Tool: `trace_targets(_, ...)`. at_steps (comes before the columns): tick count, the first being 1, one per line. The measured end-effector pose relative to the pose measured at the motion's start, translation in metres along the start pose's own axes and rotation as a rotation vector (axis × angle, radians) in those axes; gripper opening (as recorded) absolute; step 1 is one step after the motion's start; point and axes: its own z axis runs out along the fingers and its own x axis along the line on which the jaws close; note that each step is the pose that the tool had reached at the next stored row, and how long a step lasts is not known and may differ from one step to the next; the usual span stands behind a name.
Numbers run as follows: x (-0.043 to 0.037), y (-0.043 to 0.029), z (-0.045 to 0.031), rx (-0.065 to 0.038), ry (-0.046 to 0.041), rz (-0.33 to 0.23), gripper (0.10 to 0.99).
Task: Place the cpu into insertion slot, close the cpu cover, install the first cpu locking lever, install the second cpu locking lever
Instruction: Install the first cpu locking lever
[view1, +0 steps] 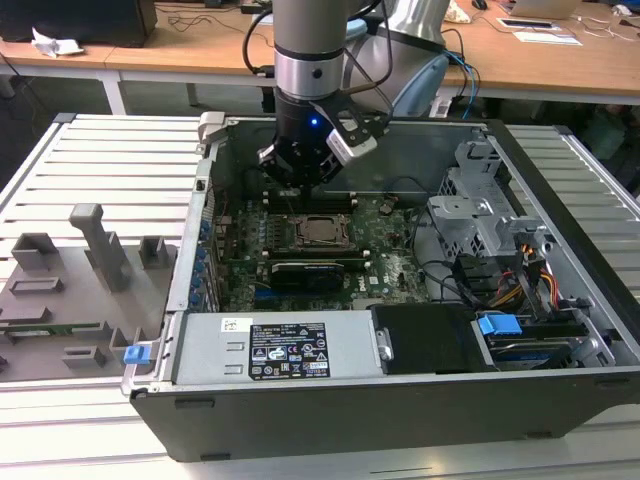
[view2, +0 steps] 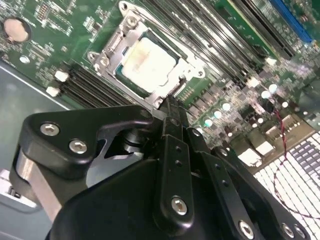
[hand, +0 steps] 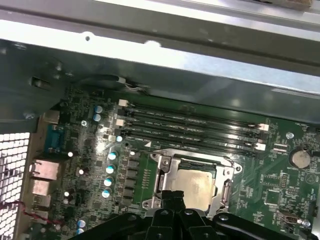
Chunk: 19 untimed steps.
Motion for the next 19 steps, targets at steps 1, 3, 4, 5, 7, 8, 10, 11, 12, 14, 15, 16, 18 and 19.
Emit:
trace_targets(1, 0.0017, 0.0003, 0.0000, 0.000, -0.0001, 0.000, 0.106)
trace_targets(3, 0.0054, 0.0009, -0.0001, 0.000, 0.0000, 0.000, 0.106)
trace_targets(4, 0.0073, 0.0012, -0.0001, 0.000, -0.0001, 0.000, 0.106)
trace_targets(5, 0.0101, 0.0016, -0.0002, 0.000, 0.0000, 0.000, 0.106)
trace_targets(7, 0.0139, 0.0022, -0.0003, 0.000, -0.0001, 0.000, 0.106)
trace_targets(8, 0.0166, 0.0027, -0.0004, 0.000, -0.0001, 0.000, 0.106)
trace_targets(10, 0.0210, 0.0034, -0.0005, 0.000, -0.0001, 0.000, 0.106)
trace_targets(11, 0.0223, 0.0036, -0.0005, 0.000, -0.0001, 0.000, 0.106)
trace_targets(12, 0.0239, 0.0039, -0.0005, 0.000, 0.0000, 0.000, 0.106)
trace_targets(14, 0.0272, 0.0044, -0.0006, 0.000, -0.0001, 0.000, 0.106)
trace_targets(15, 0.0292, 0.0048, -0.0006, 0.000, -0.0001, 0.000, 0.106)
trace_targets(16, 0.0300, 0.0049, -0.0006, -0.001, -0.0002, 0.000, 0.106)
trace_targets(18, 0.0321, 0.0054, -0.0007, 0.000, -0.0001, 0.000, 0.106)
trace_targets(19, 0.0336, 0.0059, -0.0007, 0.000, 0.0000, 0.000, 0.106)
